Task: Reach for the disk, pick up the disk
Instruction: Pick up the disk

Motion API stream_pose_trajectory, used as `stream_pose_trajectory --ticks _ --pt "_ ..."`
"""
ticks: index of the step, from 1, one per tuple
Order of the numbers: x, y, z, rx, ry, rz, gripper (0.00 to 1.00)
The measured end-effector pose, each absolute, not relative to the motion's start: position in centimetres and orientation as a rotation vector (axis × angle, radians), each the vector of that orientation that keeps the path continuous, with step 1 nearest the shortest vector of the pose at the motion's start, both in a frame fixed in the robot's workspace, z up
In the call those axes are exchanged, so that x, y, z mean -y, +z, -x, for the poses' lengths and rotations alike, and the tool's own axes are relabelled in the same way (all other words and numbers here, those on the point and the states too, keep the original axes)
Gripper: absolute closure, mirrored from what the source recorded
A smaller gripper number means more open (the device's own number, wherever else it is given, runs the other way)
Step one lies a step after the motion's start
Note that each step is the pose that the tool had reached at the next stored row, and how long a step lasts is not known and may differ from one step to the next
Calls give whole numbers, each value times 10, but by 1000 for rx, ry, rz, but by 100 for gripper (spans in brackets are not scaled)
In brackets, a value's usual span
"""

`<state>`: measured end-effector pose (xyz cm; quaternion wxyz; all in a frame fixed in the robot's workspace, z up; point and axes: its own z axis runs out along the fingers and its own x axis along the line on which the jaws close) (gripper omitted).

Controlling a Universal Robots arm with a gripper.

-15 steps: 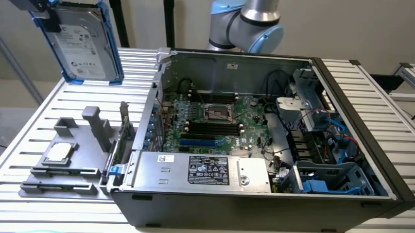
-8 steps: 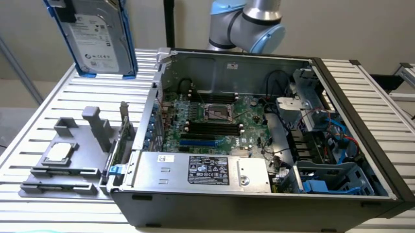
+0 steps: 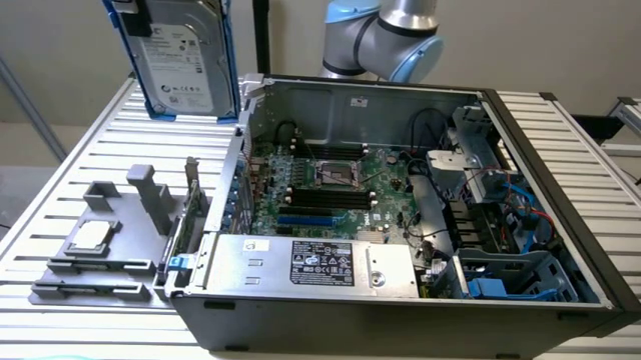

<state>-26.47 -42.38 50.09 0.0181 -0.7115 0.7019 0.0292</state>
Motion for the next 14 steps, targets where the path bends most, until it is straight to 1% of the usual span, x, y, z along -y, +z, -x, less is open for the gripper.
stream_pose_trajectory --ticks 14 --pt "438 501 201 -2177 96 2207 67"
